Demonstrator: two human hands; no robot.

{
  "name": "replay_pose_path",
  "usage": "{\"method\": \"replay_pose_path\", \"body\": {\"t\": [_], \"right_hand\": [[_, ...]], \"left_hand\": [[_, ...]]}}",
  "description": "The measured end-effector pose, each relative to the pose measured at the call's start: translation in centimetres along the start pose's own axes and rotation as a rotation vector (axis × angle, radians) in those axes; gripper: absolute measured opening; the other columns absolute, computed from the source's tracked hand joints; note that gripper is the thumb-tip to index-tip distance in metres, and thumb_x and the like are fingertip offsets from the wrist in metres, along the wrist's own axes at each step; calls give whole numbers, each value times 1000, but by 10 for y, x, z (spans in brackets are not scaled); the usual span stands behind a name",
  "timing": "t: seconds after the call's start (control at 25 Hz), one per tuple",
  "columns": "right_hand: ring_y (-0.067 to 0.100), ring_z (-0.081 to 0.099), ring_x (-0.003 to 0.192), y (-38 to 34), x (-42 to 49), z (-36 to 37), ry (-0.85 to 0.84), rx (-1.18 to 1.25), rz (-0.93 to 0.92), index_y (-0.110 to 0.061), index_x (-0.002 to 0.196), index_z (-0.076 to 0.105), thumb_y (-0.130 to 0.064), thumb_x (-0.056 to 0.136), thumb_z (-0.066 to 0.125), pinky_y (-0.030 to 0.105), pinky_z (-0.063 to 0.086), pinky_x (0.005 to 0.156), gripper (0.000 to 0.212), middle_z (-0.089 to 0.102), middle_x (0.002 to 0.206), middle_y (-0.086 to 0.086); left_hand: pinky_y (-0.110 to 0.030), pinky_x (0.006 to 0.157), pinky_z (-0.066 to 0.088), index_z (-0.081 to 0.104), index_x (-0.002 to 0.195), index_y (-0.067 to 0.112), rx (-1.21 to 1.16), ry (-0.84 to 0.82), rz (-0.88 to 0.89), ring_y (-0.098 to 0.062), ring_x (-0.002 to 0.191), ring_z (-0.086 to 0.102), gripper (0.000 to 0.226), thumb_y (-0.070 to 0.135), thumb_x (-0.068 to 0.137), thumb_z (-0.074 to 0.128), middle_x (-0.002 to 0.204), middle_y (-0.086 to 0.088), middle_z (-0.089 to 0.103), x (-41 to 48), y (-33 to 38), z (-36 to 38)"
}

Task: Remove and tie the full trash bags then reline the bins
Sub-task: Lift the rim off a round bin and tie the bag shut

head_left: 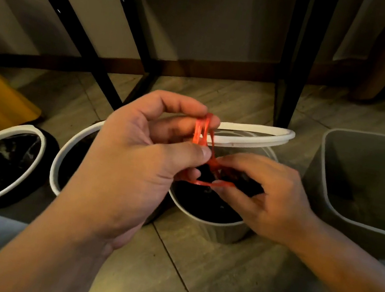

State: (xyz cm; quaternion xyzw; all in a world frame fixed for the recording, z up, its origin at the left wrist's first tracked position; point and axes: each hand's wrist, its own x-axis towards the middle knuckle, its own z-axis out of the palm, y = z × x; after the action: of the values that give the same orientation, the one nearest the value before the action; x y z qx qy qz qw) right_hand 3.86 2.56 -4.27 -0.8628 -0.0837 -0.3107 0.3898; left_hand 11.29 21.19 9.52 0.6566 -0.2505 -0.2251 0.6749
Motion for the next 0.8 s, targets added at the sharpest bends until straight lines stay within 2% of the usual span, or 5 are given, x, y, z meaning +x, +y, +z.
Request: {"method": "replay_pose_path", "body": {"t": [0.24,0.36,0.56,0.68,0.8], "right_hand": [[22,73,102,-35,11,-16,-84,420,204,-16,116,68,-36,88,78,44,61,86,36,74,106,0],[17,73,84,-39,18,-32,-58,618,289,-21,102,74,-15,88,75,33,61,75,16,73,87,3],[18,44,48,-31,23,-71,147,998,461,-15,104,72,-2,80,67,37,52,58,28,50,59,4],[13,33,41,-22,18,-96,169,819,563,-18,99,74,-14,93,65,31,40,45,11,44,57,0],[8,42,41,-17,9,-112,115,235,578,-27,92,77,-26,100,67,27,36,42,13,54,54,-5]], "left_hand": [[-18,57,50,74,105,21,61,-76,-23,-14,81,73,37,-3,76,78,102,-7,81,-4,-2,1],[-19,55,48,79,102,24,30,-83,-66,-16,76,66,34,19,69,85,100,-8,81,-7,-1,-3],[-19,48,43,79,102,28,196,86,-96,-10,64,59,39,26,65,87,82,-2,71,-13,-11,-34],[-25,53,50,69,102,54,822,106,-108,-4,64,63,32,61,71,78,79,15,68,-19,-24,-47],[-24,56,50,62,89,56,1284,-112,-104,14,86,57,45,93,67,50,89,39,60,-27,-38,-54]]}}
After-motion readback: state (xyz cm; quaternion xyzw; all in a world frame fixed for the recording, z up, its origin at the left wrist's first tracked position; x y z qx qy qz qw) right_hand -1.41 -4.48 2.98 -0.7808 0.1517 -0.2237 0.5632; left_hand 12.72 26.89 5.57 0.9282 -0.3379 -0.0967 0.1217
